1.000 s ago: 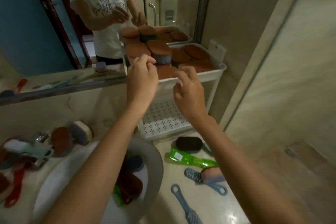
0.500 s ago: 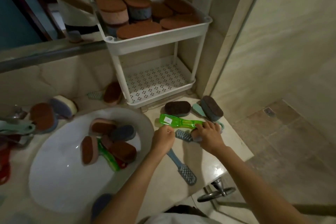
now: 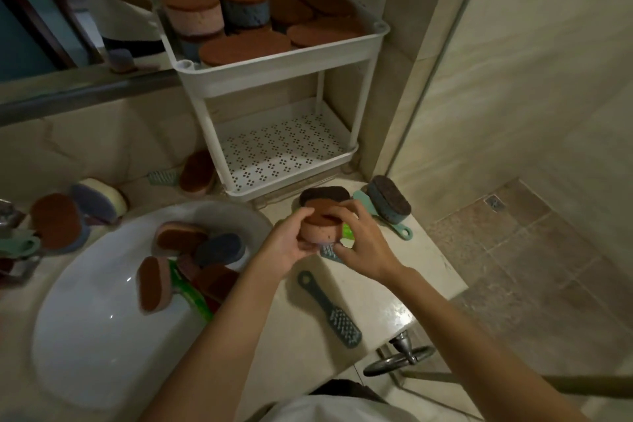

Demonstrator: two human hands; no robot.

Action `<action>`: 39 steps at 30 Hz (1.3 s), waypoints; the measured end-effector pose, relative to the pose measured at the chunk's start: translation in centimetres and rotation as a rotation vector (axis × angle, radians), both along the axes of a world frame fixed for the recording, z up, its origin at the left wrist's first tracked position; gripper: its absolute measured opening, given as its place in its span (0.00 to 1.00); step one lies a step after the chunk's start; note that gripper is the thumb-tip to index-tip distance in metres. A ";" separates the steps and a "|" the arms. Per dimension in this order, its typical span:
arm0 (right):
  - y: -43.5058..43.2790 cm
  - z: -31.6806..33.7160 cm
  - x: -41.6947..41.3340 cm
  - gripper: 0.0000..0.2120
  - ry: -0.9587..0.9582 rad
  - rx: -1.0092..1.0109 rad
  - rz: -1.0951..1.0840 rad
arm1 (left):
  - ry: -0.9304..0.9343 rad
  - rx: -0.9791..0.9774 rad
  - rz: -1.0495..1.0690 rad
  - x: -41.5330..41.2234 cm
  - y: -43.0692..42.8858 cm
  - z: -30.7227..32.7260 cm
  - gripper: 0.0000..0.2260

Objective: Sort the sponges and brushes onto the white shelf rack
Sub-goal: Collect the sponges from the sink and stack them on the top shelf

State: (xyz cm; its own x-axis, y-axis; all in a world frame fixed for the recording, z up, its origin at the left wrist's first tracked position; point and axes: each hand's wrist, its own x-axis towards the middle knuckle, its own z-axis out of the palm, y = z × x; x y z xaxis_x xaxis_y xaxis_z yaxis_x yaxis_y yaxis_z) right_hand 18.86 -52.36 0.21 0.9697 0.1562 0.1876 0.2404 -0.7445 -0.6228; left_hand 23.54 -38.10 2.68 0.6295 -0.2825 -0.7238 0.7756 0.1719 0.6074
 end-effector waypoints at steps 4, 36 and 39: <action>-2.1 -0.4 1.4 0.23 0.049 0.126 -0.254 | -0.083 0.099 -0.044 0.7 0.0 -0.1 0.15; -5.4 7.5 4.2 0.21 -0.457 0.008 -0.434 | -0.618 0.028 0.225 2.8 -2.1 9.4 0.10; -3.2 11.2 5.8 0.21 -0.514 0.148 -0.420 | -0.725 0.030 0.236 4.0 -1.4 13.1 0.11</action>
State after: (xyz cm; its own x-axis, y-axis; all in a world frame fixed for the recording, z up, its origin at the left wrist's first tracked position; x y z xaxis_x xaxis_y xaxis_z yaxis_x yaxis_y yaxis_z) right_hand 24.66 -55.56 11.39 0.7242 -0.2767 0.6316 0.2427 -0.7550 -0.6091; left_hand 27.50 -39.47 15.81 0.9914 -0.0685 -0.1119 0.1260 0.2591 0.9576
